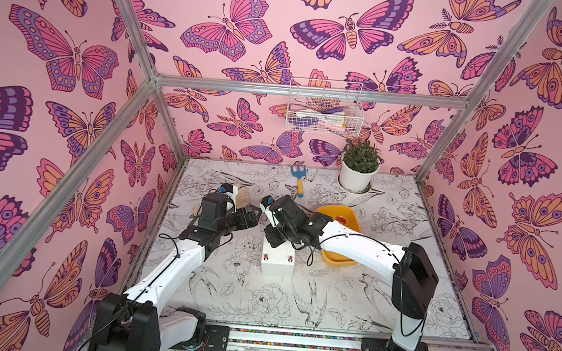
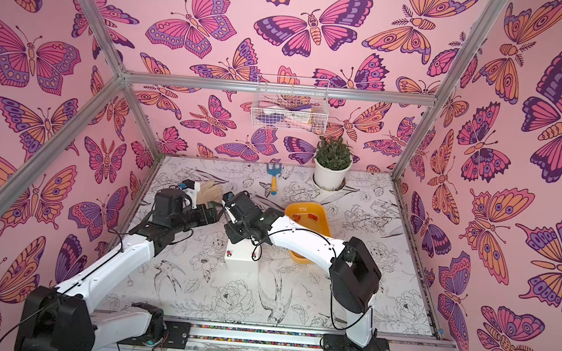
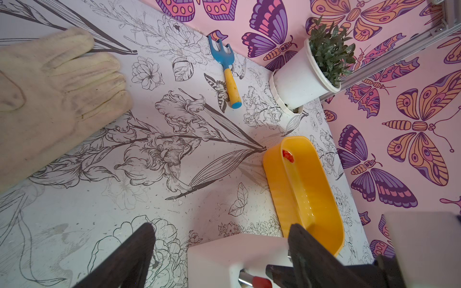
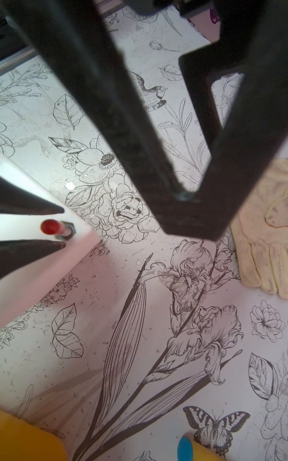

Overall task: Cover the protruding screws with screw protection sleeves
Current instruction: Attach the screw protection sleeve to the screw.

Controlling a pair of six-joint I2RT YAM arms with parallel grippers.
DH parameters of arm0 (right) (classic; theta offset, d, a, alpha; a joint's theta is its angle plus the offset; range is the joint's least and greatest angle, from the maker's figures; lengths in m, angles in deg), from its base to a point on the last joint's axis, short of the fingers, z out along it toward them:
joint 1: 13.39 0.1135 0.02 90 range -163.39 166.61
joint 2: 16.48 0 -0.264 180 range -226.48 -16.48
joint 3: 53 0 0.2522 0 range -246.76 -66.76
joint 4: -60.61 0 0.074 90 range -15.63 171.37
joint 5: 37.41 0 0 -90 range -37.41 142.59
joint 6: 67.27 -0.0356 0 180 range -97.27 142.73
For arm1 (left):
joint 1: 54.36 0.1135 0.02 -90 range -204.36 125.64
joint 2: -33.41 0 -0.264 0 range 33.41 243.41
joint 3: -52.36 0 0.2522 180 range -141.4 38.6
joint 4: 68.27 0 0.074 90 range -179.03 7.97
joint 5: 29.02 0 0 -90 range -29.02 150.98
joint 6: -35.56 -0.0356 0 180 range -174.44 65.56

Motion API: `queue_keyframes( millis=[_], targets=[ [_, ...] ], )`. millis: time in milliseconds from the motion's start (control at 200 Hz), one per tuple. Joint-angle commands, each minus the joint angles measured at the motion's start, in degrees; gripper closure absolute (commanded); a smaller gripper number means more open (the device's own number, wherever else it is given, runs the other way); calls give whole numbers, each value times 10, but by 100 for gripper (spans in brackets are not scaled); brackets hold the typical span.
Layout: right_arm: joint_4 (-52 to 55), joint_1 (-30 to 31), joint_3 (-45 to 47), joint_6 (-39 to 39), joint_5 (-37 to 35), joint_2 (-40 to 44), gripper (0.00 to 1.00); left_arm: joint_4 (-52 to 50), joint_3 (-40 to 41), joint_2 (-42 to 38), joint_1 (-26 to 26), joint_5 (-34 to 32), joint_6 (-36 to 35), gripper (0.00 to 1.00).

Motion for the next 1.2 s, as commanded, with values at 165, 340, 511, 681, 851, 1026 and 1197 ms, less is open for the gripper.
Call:
queue_keyframes(
  millis=[165, 340, 511, 681, 851, 1026, 1197],
  targets=[
    [6, 3, -4, -3, 2, 24, 78, 11, 10, 9, 4, 11, 3, 14],
    [12, 3, -13, -1, 4, 29, 78, 18, 13, 12, 4, 16, 8, 14],
    [19, 3, -23, 1, 4, 32, 78, 22, 15, 14, 4, 20, 13, 16],
    [25, 2, -26, 2, -1, 36, 81, 30, 19, 19, 4, 25, 19, 18],
    [29, 2, -29, 2, -2, 37, 86, 39, 22, 28, 4, 34, 26, 19],
    [30, 1, -30, 2, 3, 33, 92, 42, 23, 29, 4, 34, 27, 19],
    [29, -1, -29, 1, 7, 28, 95, 43, 23, 30, 4, 34, 26, 19]
  ],
)
